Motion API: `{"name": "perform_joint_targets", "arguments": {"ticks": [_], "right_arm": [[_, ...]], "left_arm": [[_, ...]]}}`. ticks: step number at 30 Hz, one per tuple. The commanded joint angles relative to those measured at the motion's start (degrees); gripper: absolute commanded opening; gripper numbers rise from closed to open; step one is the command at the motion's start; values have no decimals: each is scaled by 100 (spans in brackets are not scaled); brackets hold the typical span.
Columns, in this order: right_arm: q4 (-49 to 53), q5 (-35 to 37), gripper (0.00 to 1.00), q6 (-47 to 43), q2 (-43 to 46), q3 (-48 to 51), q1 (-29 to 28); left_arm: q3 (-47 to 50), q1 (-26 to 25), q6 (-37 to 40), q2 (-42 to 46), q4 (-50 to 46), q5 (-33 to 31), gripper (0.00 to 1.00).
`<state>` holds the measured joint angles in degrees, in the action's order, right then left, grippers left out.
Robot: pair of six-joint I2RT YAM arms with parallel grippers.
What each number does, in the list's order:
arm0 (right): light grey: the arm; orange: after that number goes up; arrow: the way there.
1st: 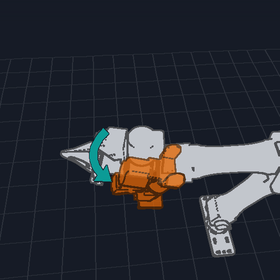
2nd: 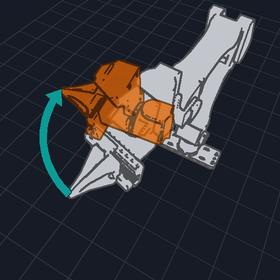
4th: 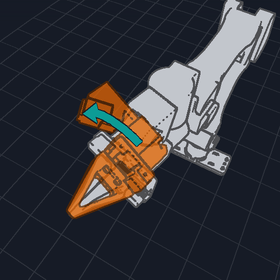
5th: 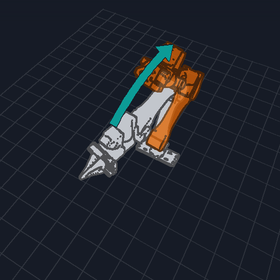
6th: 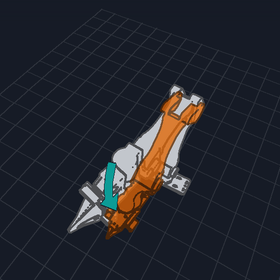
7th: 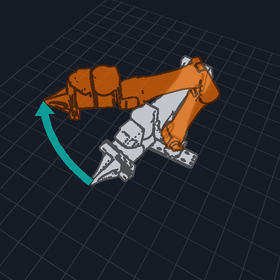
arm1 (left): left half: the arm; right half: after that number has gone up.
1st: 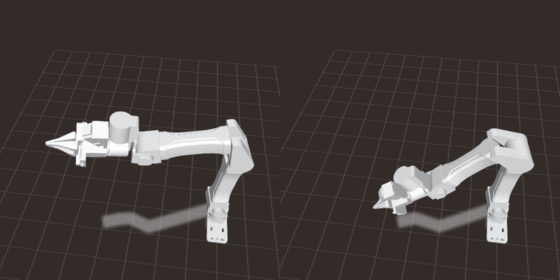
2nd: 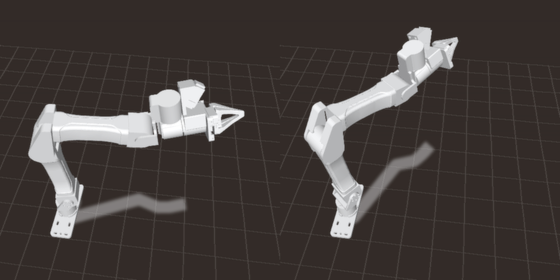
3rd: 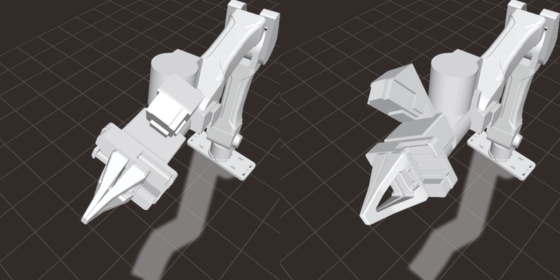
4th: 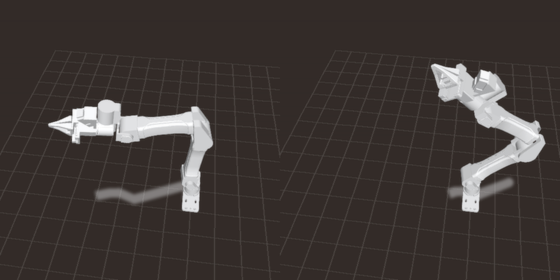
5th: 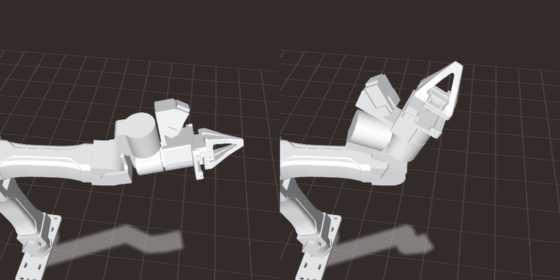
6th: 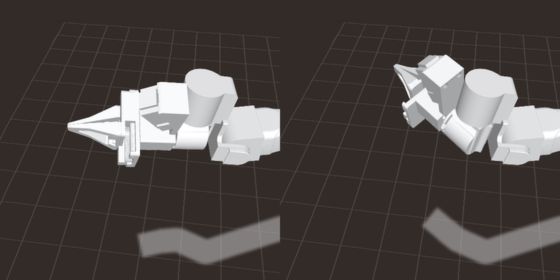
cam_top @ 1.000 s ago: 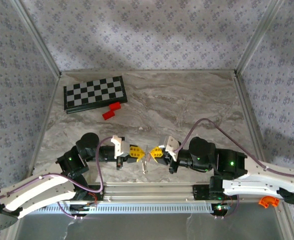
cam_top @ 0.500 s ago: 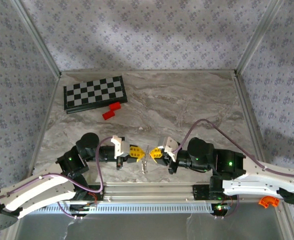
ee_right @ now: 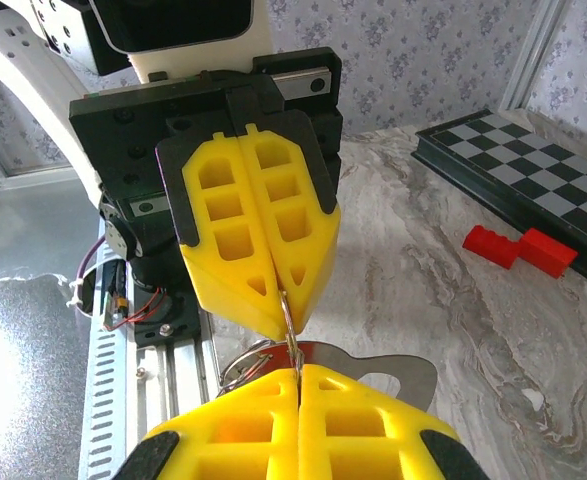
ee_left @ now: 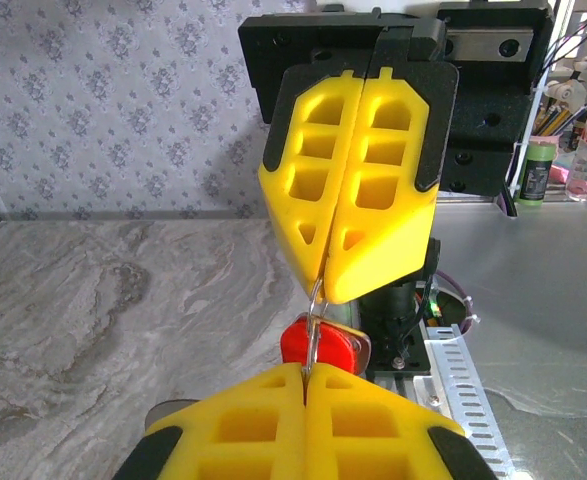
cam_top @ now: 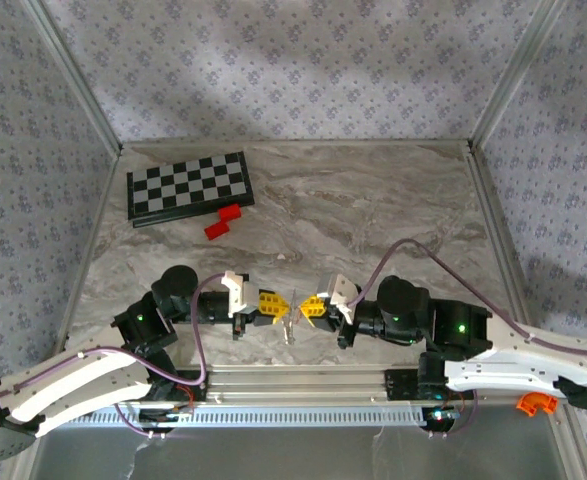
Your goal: Put the keys on the keyring
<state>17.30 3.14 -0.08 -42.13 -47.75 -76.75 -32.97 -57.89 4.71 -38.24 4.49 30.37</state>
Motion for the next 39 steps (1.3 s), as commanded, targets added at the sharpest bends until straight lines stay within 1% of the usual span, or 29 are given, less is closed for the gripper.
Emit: {"name": "perform_joint_targets", "arguments": {"ticks": [1,11,20,39], "right_arm": [[-115,-149,0,-14,3,2,11],[-25,-96,0,16,161,-9,11],[3,-176,0,-27,-14,-68,37],[-129,-138,0,-63,12,-100,110]], "left_arm": [[-84,-34,63,115,261,-31,0],[-69,-38,66,141,263,-43,0],[-83,-38,65,132,262,-22,0],[-60,-38,65,141,272,-31,0]]}}
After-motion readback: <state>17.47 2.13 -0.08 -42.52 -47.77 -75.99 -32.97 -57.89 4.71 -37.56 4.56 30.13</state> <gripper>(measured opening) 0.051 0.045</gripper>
